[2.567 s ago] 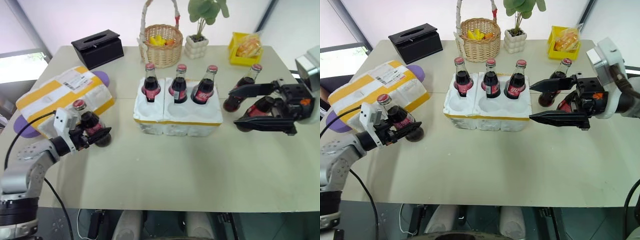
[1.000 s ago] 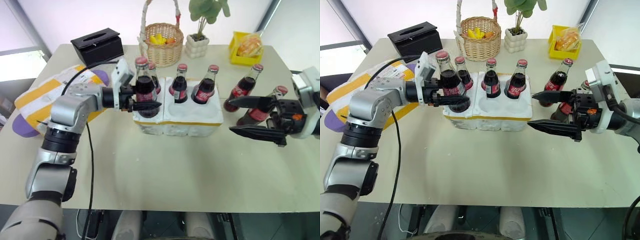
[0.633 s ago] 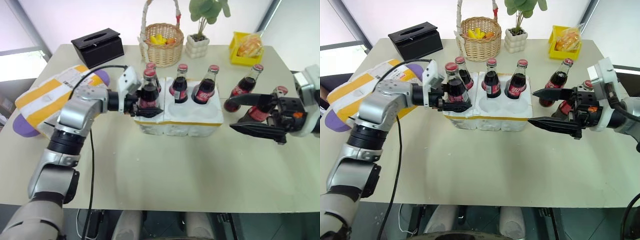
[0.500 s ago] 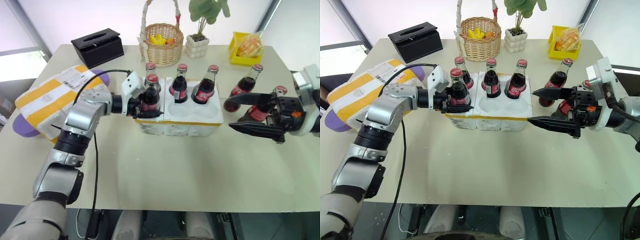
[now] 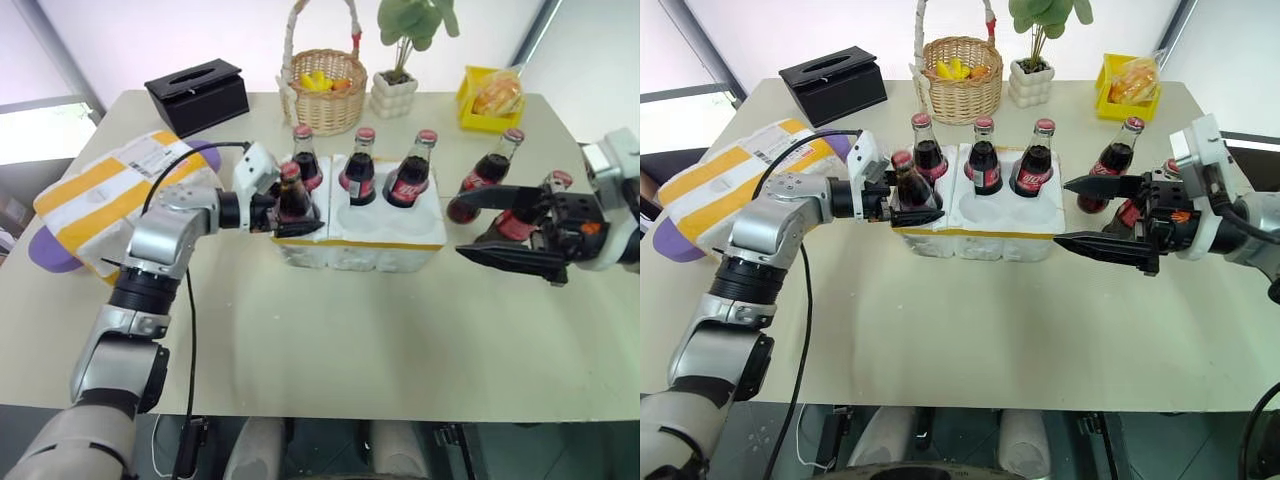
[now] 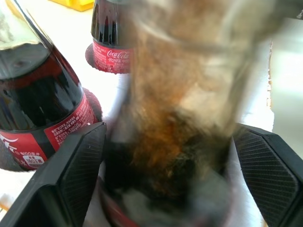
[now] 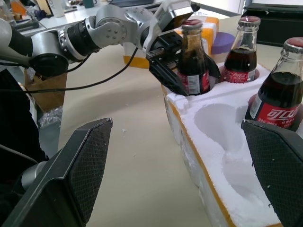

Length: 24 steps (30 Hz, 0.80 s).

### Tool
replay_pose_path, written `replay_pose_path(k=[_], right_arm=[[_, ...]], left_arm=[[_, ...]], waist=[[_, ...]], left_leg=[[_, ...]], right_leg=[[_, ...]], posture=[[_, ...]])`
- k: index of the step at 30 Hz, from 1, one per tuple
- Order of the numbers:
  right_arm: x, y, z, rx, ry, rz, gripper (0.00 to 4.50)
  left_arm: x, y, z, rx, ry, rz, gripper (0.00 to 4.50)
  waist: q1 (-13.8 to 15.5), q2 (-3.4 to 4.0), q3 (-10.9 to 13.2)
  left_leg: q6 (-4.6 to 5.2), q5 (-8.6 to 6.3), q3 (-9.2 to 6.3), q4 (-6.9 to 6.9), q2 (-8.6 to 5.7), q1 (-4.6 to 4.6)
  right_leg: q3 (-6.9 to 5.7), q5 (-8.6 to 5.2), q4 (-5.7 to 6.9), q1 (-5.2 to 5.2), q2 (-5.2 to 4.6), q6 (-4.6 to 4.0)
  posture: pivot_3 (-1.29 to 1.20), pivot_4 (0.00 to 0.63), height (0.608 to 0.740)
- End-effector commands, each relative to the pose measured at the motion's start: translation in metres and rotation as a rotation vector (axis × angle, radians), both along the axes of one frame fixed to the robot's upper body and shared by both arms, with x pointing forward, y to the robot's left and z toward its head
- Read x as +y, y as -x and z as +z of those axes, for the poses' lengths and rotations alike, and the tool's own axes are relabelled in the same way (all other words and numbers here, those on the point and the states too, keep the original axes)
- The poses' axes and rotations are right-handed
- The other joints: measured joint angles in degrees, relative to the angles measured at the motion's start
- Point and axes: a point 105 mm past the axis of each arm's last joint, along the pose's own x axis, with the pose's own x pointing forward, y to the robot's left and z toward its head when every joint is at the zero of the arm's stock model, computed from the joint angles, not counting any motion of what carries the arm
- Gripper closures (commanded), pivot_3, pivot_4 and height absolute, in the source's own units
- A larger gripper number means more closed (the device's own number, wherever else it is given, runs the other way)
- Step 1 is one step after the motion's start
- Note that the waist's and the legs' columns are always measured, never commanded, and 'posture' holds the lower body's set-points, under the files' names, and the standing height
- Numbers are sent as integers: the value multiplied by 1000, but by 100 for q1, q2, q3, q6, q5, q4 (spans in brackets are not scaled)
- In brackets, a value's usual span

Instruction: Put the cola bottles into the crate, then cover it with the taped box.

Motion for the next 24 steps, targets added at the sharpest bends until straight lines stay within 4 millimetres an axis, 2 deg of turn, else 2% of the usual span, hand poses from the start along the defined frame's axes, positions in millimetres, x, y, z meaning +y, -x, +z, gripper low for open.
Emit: replay_pose_path(k=[1,5,12,16,19,21,24], right_arm=[[2,1,10,-59,-3,13,0],[0,0,10,-62,4,1,0],[-15,-7,4,-47,23,-72,0],[-28,-16,-5,-32,22,-157,0],[-34,-10,-14,3,20,-172,0],[-37,-4,-21,28,34,-184,0],[-55,0,-37,55,90,-276,0]], left_arm=[[7,7,19,-38,42,7,48],[22,26,50,-70,89,-5,48],[47,62,106,-143,128,-2,48],[47,93,130,-99,188,-90,48],[39,112,128,-52,181,-168,48],[36,113,118,-40,151,-167,48],[31,108,104,-22,131,-163,48]], waist=[[-8,0,0],[-22,1,1],[-7,1,1],[-4,0,1],[0,1,1],[1,1,1],[3,1,1]], left_leg=[[0,0,0,0,0,0],[0,-1,-3,0,2,-5],[0,-1,-4,9,0,-12],[0,-1,-7,18,-1,-20],[0,-1,-8,19,-1,-21],[2,-2,-12,17,-1,-21],[2,-2,-9,19,-1,-18]], right_leg=[[0,0,0,0,0,0],[-1,0,1,-6,2,0],[-1,0,0,-6,2,1],[-3,0,0,-8,1,2],[-3,-1,-1,-7,-1,4],[-5,0,0,-6,1,3],[-5,0,2,-4,2,2]], posture=[[0,150,740],[0,150,740],[0,150,740],[0,150,740],[0,150,740],[0,150,740],[0,150,740]])
